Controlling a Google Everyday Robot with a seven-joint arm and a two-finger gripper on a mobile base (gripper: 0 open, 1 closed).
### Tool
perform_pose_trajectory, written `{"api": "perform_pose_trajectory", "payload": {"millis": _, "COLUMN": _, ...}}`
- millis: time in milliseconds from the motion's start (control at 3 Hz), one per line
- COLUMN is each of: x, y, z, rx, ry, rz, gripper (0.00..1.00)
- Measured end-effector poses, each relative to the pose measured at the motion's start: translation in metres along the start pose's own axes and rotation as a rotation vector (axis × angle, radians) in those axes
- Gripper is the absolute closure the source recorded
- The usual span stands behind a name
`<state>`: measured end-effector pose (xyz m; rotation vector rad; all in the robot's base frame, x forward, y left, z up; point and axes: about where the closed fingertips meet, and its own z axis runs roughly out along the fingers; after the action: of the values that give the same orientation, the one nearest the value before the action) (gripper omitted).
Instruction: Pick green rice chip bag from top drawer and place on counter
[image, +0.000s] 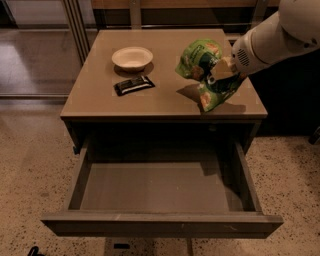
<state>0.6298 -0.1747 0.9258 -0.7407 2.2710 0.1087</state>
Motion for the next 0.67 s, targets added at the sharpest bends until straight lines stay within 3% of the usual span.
{"api": "perform_pose_trajectory", "payload": {"millis": 333, "x": 0.0000, "y": 0.0000, "z": 0.0000, "rx": 0.000, "ry": 0.000, "rz": 0.000, "gripper": 0.13}}
{"api": "perform_pose_trajectory", "payload": {"millis": 667, "x": -0.0001, "y": 0.0001, "z": 0.0000, "rx": 0.000, "ry": 0.000, "rz": 0.000, "gripper": 0.00}}
